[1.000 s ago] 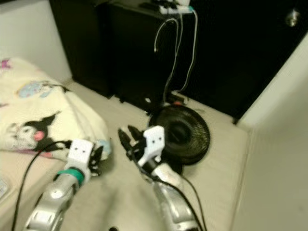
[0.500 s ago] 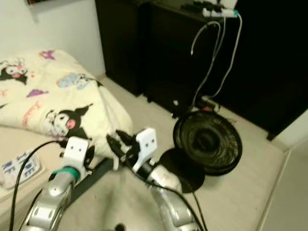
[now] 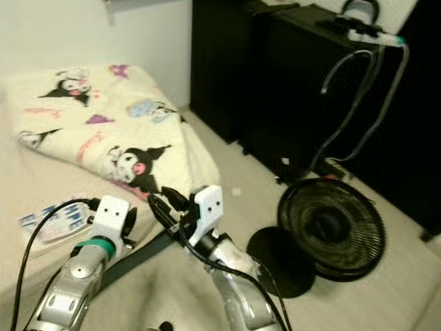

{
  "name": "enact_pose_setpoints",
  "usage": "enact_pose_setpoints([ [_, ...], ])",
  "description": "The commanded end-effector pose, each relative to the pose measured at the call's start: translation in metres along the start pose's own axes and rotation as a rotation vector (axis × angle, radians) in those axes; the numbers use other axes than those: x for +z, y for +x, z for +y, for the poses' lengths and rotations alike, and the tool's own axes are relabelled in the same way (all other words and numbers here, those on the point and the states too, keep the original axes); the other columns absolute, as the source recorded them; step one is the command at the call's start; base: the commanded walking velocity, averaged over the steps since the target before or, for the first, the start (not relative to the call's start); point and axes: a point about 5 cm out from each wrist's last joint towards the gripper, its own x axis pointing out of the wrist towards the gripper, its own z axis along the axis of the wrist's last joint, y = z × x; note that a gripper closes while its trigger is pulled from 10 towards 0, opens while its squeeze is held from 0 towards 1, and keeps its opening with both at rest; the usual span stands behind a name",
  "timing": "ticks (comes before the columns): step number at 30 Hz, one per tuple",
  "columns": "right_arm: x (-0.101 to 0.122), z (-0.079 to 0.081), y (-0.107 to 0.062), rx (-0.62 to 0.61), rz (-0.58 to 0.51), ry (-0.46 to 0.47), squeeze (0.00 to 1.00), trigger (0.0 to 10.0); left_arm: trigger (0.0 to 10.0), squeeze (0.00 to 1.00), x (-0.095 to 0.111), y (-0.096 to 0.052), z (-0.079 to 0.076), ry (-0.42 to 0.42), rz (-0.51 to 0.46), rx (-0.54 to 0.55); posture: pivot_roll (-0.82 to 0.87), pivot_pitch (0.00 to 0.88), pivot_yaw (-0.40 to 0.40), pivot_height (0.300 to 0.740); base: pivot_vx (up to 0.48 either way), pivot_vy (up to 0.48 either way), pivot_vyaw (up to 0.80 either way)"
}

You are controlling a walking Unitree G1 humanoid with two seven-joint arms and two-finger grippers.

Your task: Clean up the room

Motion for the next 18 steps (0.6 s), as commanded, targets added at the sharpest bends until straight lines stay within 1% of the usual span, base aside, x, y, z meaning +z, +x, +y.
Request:
enact_pose_setpoints([
  [1,-0.001,0.001,-0.001,-0.009,-0.002,0.023,0.0,10.0,10.0,0.0,-0.004,-0.001,-0.005,0.001,0.016,-0.014,0.05,0.032,0.005,0.74,0.0,0.0,0.7],
  [5,-0.001,0.0,-0.002,-0.013,0.0,0.025,0.0,10.0,10.0,0.0,-0.004,-0.001,-0.005,0.003,0.013,-0.012,0.05,0.035,0.003,0.74,0.0,0.0,0.7],
  [9,-0.001,0.0,-0.002,-0.015,0.001,0.025,0.0,10.0,10.0,0.0,-0.004,-0.001,-0.004,0.005,0.01,-0.011,0.05,0.035,0.003,0.74,0.251,0.0,0.69],
  [12,0.0,-0.001,-0.002,-0.022,-0.005,0.036,0.0,10.0,10.0,0.0,-0.003,-0.001,-0.004,0.014,0.001,-0.015,0.05,0.035,0.004,0.74,0.434,0.0,0.7],
  [15,0.0,-0.008,-0.002,-0.089,-0.017,0.058,0.0,10.0,10.0,0.0,-0.003,-0.001,-0.004,0.015,0.001,-0.014,0.05,0.035,0.004,0.74,0.447,0.0,0.0],
  [18,0.0,-0.01,-0.002,-0.103,-0.016,0.06,0.0,10.0,10.0,0.0,-0.003,-0.001,-0.004,0.015,0.001,-0.013,0.05,0.035,0.004,0.74,0.45,0.0,0.0],
])
